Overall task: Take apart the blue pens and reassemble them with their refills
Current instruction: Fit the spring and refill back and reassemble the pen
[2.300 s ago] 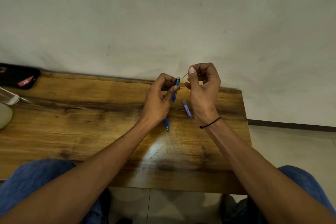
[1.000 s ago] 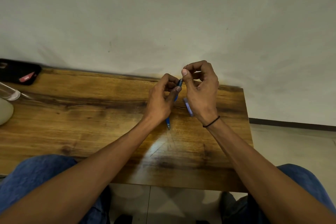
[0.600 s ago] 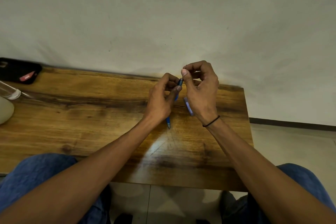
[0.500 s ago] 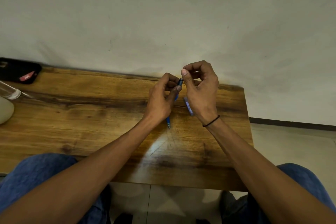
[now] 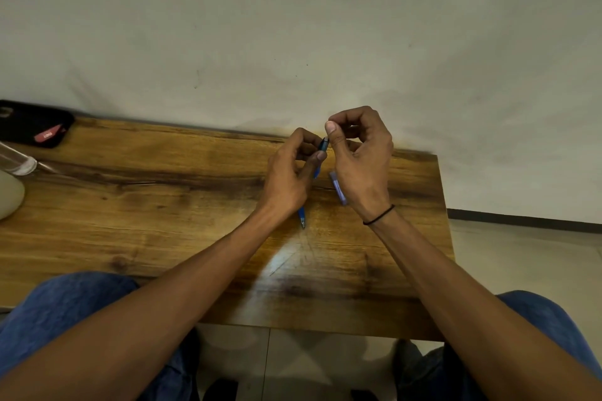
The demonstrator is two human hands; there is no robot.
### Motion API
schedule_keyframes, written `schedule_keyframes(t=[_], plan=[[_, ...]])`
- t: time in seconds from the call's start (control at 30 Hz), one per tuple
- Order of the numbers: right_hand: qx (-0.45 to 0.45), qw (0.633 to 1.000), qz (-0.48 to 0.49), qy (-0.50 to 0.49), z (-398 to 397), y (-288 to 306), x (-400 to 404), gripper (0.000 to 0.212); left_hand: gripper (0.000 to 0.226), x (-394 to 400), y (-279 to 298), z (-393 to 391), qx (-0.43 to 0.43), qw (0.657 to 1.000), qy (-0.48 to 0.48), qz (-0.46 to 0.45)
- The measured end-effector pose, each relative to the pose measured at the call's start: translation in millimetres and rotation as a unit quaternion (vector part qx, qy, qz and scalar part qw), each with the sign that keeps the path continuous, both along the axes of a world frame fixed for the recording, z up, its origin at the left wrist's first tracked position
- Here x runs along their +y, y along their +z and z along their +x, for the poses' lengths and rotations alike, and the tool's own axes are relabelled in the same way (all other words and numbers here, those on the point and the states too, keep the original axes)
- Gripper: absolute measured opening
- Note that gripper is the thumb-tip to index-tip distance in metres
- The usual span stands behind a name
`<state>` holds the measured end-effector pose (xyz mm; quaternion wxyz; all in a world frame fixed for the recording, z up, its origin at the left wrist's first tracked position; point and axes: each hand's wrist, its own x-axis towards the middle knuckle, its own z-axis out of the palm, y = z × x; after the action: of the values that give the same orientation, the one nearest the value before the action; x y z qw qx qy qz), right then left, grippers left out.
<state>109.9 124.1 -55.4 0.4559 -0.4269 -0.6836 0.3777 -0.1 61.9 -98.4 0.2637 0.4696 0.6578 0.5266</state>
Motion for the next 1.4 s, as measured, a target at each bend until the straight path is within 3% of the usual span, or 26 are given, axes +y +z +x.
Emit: schedule_keyframes(t=[0.2,0.3,0.43,0.7,0.93,1.4], plan=[[-0.007,1.000,0.002,-0.005,3,3,10,0.005,0.006,1,2,-2,-0.009,1.000,0.005,0.009],[-0.124,0.992,-0.014,0.020,16,2,30,0.003,0.007,1,2,-5,-0.006,1.000,0.008,0.018],[-0.397,0.910,-0.046,0.109,38,-7,50,0.006,0.009,1,0,-6,-0.001,1.000,0.008,0.017],[-0.613,0.782,-0.044,0.106,46,-15,47,0.015,0.009,2,-1,-7,-0.008,1.000,0.006,0.012],[-0.678,0.729,-0.031,0.092,44,-23,38,0.026,0.009,1,1,-6,-0.024,1.000,0.003,0.008],[-0.664,0.739,-0.043,0.106,41,-28,36,0.029,0.009,2,-1,-4,-0.023,1.000,-0.002,0.006]])
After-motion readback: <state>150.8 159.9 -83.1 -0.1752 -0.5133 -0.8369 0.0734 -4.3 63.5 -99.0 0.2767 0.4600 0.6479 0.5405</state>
